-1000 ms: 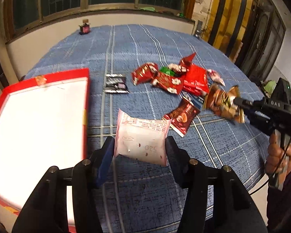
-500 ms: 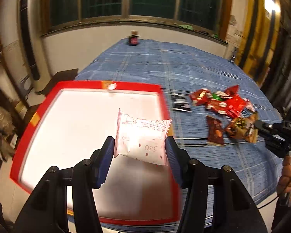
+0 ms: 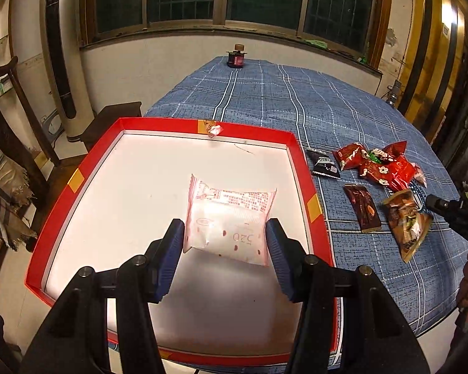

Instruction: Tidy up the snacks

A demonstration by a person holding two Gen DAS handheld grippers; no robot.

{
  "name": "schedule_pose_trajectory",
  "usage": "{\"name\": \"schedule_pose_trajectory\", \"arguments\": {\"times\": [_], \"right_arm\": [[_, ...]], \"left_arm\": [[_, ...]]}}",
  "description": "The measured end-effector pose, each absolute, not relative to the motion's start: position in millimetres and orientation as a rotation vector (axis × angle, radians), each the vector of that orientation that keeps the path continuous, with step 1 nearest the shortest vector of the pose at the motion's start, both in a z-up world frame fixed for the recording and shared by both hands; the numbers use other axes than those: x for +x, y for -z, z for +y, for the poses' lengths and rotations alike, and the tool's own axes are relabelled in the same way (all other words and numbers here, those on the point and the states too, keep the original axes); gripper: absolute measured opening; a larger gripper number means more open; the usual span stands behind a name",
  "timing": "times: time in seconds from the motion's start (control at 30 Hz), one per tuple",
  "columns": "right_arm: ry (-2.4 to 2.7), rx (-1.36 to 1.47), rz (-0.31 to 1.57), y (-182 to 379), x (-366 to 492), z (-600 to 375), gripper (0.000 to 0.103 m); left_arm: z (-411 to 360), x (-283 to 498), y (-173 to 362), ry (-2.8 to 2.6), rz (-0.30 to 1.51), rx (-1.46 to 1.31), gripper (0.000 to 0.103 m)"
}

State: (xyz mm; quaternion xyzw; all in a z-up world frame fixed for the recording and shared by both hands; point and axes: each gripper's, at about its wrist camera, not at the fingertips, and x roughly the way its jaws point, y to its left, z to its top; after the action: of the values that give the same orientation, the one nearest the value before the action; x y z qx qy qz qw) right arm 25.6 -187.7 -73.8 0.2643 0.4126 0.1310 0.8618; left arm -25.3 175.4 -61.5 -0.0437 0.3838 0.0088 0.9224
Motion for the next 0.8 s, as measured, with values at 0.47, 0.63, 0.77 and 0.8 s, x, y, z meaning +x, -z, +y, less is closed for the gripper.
{"name": "schedule_pose_trajectory", "arguments": {"times": [0.47,0.63,0.77,0.8], "right_arm": [[-0.362,0.314,0.990,105.5,44.2,-136.9,0.079],[-0.306,0.202,0.941,106.7,36.7,-129.3,0.045],[-0.300,0.274,0.922,104.0,30.3,-146.3,0.037],[-0.319,0.282,0.908,100.6,27.3,-148.3,0.033]], "left_arm": [[171.4,-22.9,61.6,-0.014,0.804,-0.088,0.053],[173.4,-20.5,63.2,-0.026,0.808,-0.089,0.053],[174.5,-20.2,66.5,-0.031,0.815,-0.081,0.053],[176.0,-20.2,67.0,-0.032,0.816,-0.082,0.052]]}}
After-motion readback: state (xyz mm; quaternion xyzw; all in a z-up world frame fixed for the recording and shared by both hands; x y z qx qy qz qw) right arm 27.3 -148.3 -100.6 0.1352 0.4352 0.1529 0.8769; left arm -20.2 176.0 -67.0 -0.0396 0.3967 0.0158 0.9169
